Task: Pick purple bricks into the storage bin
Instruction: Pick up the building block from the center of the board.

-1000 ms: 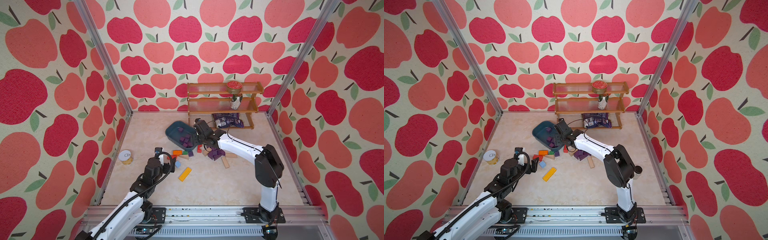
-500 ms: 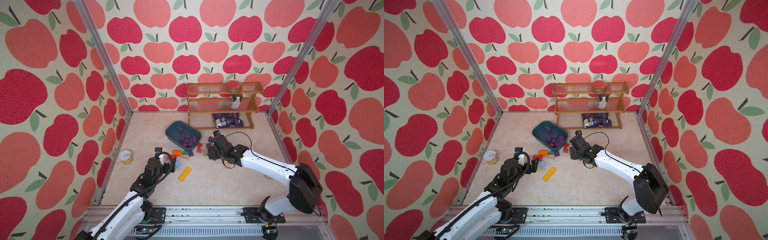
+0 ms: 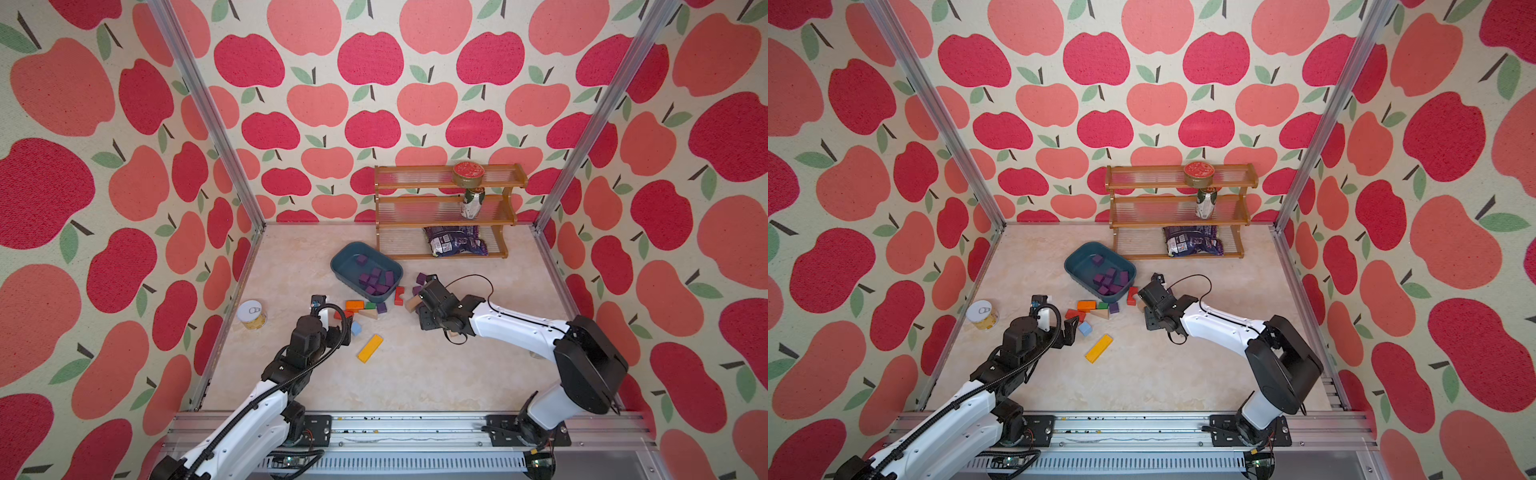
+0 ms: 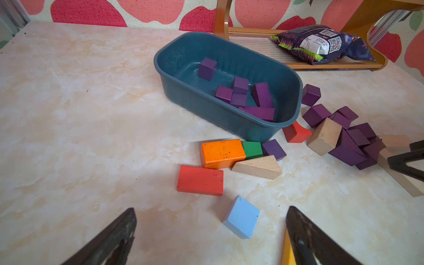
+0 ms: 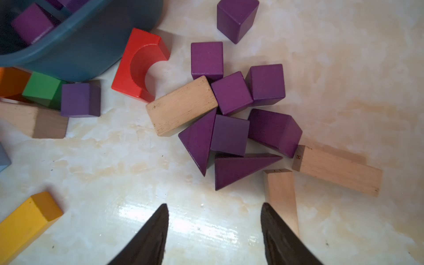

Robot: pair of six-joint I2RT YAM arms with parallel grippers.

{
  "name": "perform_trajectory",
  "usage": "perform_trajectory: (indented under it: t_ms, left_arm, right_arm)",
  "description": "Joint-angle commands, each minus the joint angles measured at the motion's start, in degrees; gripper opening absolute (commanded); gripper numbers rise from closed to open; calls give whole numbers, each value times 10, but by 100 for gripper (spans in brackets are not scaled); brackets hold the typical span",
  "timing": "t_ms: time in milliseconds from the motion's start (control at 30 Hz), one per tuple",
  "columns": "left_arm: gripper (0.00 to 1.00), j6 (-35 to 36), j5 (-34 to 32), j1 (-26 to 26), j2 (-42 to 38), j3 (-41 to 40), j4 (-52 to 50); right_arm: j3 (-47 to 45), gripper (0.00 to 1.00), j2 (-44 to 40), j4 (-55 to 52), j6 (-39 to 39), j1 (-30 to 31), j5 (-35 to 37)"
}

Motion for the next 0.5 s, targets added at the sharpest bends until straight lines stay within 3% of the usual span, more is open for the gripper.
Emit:
perform_trajectory:
  t_ms: [0,467]
  left_arm:
    - [99,-7,3,3,-1,-4,9]
    - [99,-7,2,4,1,-4,9]
  right_arm:
    - [32,58,24,-9,6,-9,-8]
    - [65,47,84,20,14,-51,-34]
